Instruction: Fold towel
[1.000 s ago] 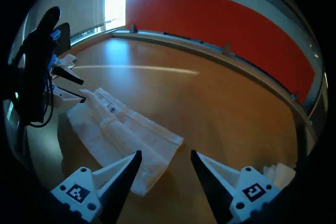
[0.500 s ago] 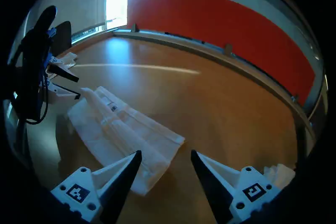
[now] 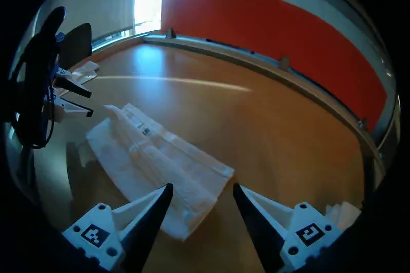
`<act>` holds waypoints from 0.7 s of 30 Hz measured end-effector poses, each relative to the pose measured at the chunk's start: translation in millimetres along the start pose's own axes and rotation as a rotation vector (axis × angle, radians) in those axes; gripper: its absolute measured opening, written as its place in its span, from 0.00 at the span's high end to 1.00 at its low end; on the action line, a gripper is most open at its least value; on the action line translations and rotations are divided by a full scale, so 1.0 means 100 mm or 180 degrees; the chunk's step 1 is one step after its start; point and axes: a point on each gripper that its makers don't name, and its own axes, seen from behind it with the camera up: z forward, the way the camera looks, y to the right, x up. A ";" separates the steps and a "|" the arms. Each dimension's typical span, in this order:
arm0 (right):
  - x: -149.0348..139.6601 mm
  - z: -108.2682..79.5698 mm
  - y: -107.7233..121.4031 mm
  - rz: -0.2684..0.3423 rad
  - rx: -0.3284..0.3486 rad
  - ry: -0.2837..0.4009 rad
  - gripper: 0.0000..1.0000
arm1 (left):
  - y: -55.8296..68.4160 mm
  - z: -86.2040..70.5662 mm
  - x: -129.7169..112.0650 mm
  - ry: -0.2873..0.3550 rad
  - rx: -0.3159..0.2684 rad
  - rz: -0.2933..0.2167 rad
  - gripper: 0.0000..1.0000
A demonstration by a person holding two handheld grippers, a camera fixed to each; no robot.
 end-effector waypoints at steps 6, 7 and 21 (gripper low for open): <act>0.04 0.05 -0.12 -0.0045 0.0070 0.0015 0.10 | -0.11 -0.14 -0.16 -0.0012 0.0077 -0.0135 0.07; 0.04 0.06 -0.15 -0.0057 0.0086 0.0012 0.10 | -0.13 -0.17 -0.19 -0.0014 0.0096 -0.0164 0.07; 0.07 0.20 -0.49 -0.0191 0.0268 -0.0017 0.10 | -0.38 -0.49 -0.52 -0.0042 0.0289 -0.0459 0.07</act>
